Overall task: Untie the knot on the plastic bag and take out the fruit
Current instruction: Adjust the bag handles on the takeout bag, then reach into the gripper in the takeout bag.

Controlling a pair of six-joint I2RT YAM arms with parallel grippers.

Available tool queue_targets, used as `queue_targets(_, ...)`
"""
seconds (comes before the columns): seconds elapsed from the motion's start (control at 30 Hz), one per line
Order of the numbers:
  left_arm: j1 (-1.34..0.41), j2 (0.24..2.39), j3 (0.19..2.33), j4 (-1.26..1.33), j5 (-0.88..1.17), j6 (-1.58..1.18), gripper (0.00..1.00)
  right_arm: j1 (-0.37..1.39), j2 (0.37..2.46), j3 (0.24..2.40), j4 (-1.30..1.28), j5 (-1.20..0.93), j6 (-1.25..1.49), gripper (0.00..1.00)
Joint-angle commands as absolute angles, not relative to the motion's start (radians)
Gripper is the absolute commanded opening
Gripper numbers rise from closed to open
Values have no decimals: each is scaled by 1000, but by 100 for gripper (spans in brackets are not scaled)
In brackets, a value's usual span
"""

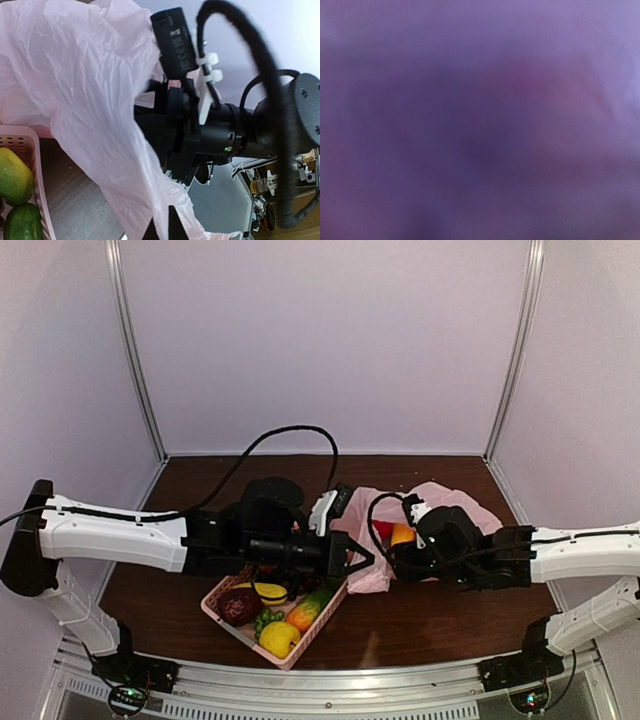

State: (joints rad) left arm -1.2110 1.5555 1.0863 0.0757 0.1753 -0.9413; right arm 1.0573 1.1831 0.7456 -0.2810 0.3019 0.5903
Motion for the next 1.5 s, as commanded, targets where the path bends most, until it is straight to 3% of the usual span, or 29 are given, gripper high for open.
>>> queue_targets(0.0, -1210, 1567, 1123, 66, 139, -910, 0, 1050, 1236, 672, -230, 305, 635, 55)
queue_targets(0.3, -1187, 1527, 1078, 58, 161, -894, 0, 1097, 1241, 475, -113, 198, 751, 53)
queue_targets(0.9, -1173, 1488, 1049, 105, 205, -864, 0, 1128, 1264, 544, -197, 264, 650, 54)
queue_targets(1.23, -1172, 1417, 1012, 5, 205, -820, 0, 984, 1376, 679, -200, 318, 687, 54)
queue_targets(1.47, -1172, 1448, 1032, -28, 269, -811, 0, 864, 1442, 758, -125, 411, 654, 62)
